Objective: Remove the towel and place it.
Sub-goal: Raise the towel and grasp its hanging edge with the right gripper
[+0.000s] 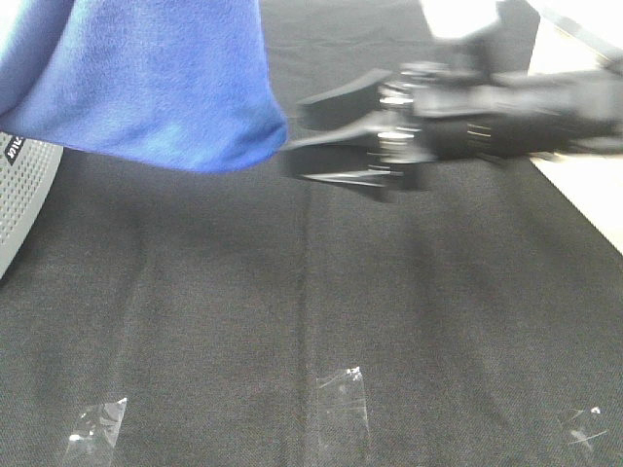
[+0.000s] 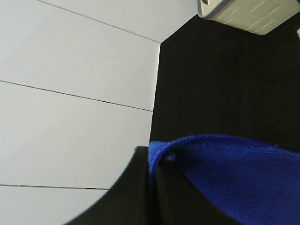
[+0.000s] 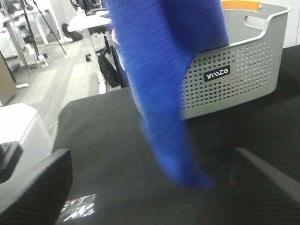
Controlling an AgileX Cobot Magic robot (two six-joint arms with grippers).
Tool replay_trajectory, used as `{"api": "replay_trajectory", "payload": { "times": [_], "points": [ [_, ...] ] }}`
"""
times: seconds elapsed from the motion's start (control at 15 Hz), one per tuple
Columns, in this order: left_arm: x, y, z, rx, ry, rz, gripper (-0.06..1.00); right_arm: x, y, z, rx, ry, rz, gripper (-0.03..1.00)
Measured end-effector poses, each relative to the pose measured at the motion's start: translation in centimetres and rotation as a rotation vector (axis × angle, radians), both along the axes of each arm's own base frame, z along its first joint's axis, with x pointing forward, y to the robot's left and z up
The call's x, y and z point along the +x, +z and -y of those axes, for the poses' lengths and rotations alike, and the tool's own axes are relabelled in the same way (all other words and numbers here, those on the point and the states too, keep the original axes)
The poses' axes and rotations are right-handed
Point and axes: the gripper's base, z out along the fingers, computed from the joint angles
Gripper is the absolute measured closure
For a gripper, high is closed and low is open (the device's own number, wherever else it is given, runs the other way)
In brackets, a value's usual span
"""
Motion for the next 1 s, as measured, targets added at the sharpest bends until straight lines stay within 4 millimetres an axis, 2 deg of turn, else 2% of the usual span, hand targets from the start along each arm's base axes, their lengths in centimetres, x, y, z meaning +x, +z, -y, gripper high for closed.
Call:
{"api": "replay_trajectory", "payload": {
  "times": [0.13, 0.27, 0.53, 0.73, 0.8, 1.0],
  "points": [
    [-0.1, 0.0, 0.1, -0.011, -0.006, -0.01, 0.94, 1.3, 0.1, -0.8, 0.0, -0.011, -0.013, 0.1],
    [-0.1, 0.0, 0.1, -0.012, -0.006, -0.011, 0.94, 1.7, -0.1, -1.1, 0.019, 0.0, -0.032, 0.1],
    [0.0, 0.1, 0.1, -0.021, -0.01, 0.001, 0.94, -0.4, 0.0, -4.6, 0.064, 0.154, -0.047, 0.1],
    [0.0, 0.1, 0.1, -0.019, -0.008, 0.006, 0.94, -0.9, 0.1, -5.3, 0.068, 0.178, -0.056, 0.12],
    [0.0, 0.2, 0.1, -0.017, -0.007, 0.009, 0.94, -0.9, 0.1, -5.3, 0.067, 0.175, -0.061, 0.15],
    [0.0, 0.2, 0.1, -0.015, -0.006, 0.011, 0.94, -0.8, 0.0, -5.2, 0.065, 0.169, -0.071, 0.35]
  ]
}}
